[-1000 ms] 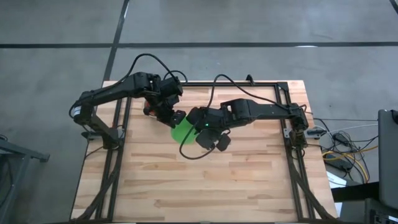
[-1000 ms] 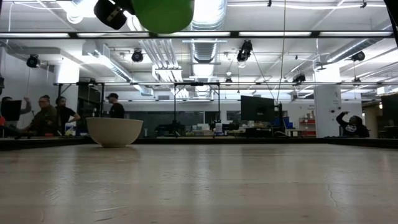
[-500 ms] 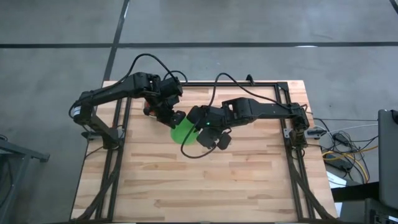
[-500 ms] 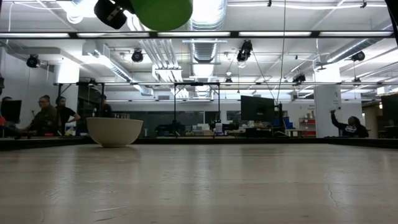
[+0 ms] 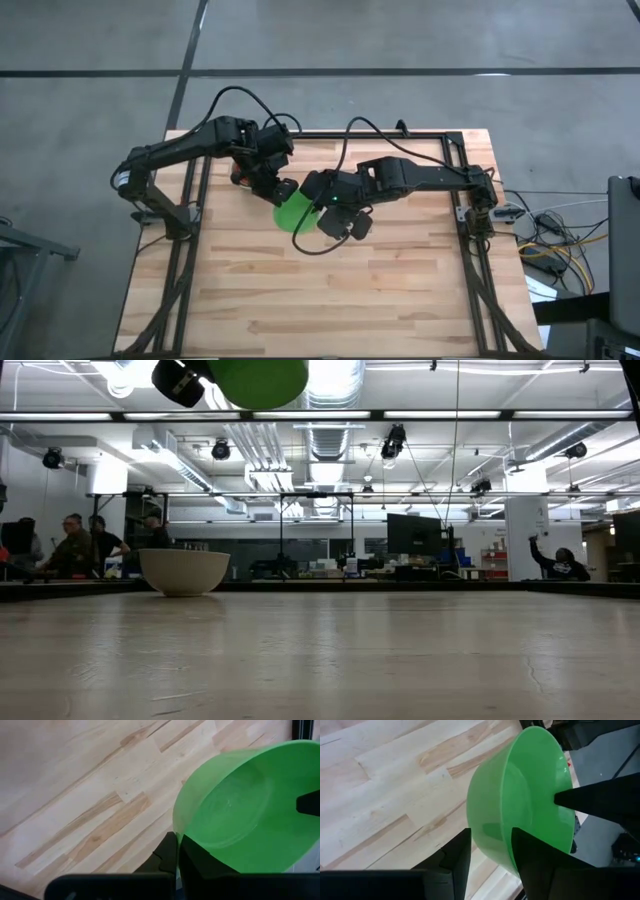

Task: Nest bowls inside each other
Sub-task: Stack the green bowl on the red bowl

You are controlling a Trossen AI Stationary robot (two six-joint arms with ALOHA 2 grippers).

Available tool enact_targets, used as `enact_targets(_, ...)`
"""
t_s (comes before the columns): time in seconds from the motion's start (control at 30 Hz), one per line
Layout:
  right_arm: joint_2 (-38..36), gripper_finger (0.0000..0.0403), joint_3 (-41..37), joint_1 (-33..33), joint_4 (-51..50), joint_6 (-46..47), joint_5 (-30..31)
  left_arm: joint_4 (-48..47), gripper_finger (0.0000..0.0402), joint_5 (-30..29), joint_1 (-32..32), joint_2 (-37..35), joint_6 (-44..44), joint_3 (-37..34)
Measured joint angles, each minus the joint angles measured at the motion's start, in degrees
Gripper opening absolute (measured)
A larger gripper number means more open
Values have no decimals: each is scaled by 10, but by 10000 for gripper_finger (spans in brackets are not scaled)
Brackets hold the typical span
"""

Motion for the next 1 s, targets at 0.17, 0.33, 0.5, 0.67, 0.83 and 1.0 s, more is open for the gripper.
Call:
enact_targets(0.17,0,139,0,0,-4,-4,0,2,5,0,0,0,1,-7)
enact_targets(0.33,0,139,0,0,-7,-17,0,7,5,0,0,0,5,-9)
enact_targets(0.5,-3,139,0,0,-7,-34,-1,15,5,2,0,-1,5,-9)
enact_targets(0.67,-4,139,0,0,-7,-38,-1,15,5,2,0,-1,5,-9)
enact_targets(0.83,-11,139,0,0,-8,-41,-2,30,5,5,0,-1,4,-9)
enact_targets(1.0,-21,136,0,0,-12,-40,-2,48,5,15,1,-2,-4,-9)
